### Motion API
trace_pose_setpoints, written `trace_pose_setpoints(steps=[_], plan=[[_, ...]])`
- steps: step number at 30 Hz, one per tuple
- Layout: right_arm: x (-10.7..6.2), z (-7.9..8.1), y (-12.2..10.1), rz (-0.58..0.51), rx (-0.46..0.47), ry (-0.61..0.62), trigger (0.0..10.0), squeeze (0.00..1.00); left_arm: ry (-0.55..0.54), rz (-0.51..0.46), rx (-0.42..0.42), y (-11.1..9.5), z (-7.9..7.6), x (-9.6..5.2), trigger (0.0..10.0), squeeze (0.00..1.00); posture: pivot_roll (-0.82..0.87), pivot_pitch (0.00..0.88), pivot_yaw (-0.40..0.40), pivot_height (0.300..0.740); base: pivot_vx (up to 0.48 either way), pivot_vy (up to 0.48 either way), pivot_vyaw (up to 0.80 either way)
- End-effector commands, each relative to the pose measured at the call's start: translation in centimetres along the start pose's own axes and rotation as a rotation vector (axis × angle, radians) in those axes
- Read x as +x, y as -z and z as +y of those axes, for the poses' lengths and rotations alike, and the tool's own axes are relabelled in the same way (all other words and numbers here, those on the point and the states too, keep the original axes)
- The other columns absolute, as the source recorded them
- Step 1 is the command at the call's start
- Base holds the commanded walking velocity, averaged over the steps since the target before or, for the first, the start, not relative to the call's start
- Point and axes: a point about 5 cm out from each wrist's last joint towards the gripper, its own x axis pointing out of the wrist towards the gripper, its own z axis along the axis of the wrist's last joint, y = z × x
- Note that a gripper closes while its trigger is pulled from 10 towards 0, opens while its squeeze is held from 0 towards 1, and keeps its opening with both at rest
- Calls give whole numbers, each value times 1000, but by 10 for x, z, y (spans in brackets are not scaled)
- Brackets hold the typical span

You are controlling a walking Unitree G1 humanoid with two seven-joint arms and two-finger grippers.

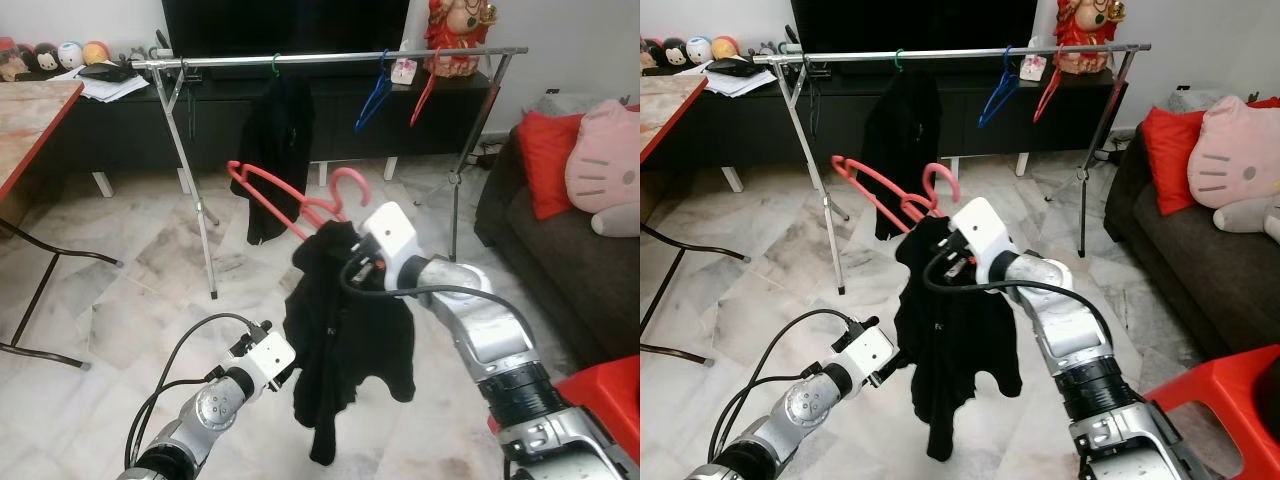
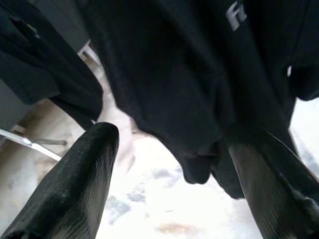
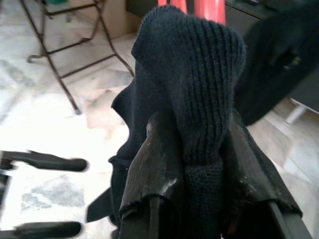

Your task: Hang hanger

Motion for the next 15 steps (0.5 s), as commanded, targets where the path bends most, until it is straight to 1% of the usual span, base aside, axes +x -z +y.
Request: trace_pose_setpoints(steps=[1, 5, 8, 11, 12, 14, 15], plan=[[3, 6, -15, -45, -33, -23, 0, 0, 8, -8, 20, -2, -2, 3, 10000, 0, -97, 0, -47, 740, 0, 0, 0], [6, 12, -18, -48, -34, -37, 0, 0, 54, -13, 37, -2, -9, 2, 10000, 0, -97, 0, -47, 740, 0, 0, 0], [7, 14, -24, -61, -35, -47, 0, 0, 42, -11, 57, -1, -11, 3, 10000, 0, -100, 2, -47, 740, 0, 0, 0], [6, 14, -26, -61, -40, -53, 0, 0, 21, -3, 81, -1, -10, 4, 10000, 0, -101, 3, -47, 740, 0, 0, 0], [6, 14, -26, -58, -44, -53, 0, 0, 12, 11, 122, 0, -9, 5, 10000, 0, -98, 5, -48, 740, 0, 0, 0], [6, 14, -26, -57, -45, -52, 0, 0, 10, 17, 138, 0, -9, 5, 10000, 0, -98, 5, -48, 740, 0, 0, 0], [6, 14, -26, -55, -47, -52, 0, 0, 14, 61, 163, 5, -9, 5, 10000, 0, -101, 6, -46, 740, 0, 0, 0]])
